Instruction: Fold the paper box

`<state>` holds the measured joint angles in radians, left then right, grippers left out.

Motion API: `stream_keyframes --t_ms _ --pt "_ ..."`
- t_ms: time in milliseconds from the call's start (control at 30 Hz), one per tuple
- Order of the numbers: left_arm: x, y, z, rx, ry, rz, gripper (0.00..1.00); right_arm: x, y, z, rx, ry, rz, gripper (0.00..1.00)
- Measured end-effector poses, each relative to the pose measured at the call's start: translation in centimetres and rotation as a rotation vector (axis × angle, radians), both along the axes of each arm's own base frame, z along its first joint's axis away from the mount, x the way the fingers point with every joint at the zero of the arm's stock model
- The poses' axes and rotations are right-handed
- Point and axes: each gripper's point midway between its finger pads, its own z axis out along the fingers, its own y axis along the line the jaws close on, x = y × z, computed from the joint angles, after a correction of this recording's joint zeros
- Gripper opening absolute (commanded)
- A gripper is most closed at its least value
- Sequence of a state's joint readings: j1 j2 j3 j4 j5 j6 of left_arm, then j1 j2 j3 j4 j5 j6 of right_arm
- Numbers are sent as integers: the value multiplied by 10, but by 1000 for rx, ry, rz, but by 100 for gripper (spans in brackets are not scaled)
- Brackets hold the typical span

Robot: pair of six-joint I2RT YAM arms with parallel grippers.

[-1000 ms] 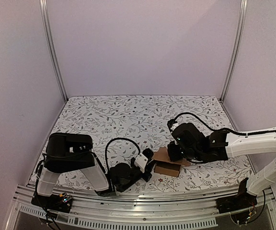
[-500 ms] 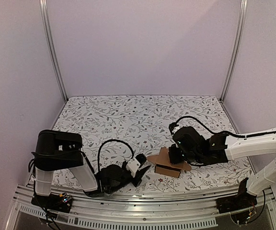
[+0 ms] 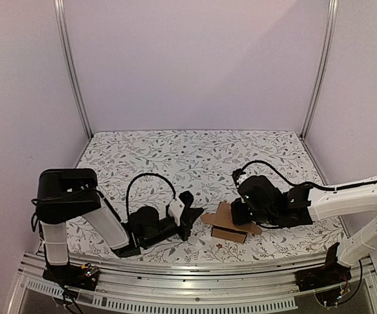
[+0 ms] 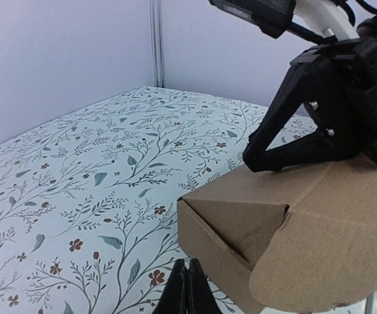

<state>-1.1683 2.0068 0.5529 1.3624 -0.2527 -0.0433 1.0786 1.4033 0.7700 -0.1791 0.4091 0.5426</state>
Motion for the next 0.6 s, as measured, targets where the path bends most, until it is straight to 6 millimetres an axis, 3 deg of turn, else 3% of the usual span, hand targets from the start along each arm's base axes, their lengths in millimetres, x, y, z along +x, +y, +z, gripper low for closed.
stream_keyframes --t_ms 267,600 --pt "-11 -24 10 -51 52 -176 0 -1 -2 -1 17 -2 -9 0" --pt "-34 -53 -1 -3 179 -403 0 -2 -4 -1 16 -1 -9 0"
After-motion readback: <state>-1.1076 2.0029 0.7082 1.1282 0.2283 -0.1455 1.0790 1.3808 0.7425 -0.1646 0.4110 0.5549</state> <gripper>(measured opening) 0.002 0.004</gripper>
